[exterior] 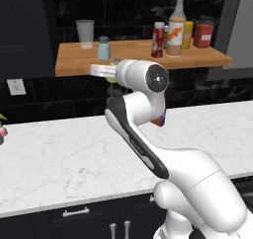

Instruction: Put the shaker and condiment bottle from the counter next to their counterparts in the cabinet.

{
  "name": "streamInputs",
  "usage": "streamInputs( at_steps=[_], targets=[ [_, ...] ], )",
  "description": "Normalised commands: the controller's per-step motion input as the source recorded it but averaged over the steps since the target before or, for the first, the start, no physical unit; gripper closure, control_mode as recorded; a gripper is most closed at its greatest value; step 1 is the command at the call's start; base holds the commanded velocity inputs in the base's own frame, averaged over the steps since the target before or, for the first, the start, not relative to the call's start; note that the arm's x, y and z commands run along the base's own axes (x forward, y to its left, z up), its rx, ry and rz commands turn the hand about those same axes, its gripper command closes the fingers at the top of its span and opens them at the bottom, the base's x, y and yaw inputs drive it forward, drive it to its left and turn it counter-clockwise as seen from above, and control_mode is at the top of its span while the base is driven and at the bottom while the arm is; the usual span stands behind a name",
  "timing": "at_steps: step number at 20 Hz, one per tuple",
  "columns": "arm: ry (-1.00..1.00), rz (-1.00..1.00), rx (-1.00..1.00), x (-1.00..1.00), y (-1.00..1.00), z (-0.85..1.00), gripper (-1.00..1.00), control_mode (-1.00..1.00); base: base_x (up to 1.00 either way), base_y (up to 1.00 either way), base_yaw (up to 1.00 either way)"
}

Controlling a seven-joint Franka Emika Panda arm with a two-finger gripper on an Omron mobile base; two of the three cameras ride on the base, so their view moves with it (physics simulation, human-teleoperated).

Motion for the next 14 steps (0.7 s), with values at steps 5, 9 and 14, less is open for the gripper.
streamInputs(
  at_steps=[5,9,14],
  targets=[
    [0.0,-0.11,-0.04,-0.17,-0.46,0.18,1.0,-1.0,0.0,0.0,0.0],
    [0.0,-0.08,-0.05,-0.12,-0.39,0.12,1.0,-1.0,0.0,0.0,0.0],
    [0.07,0.01,0.0,-0.03,-0.07,0.11,1.0,-1.0,0.0,0.0,0.0]
  ],
)
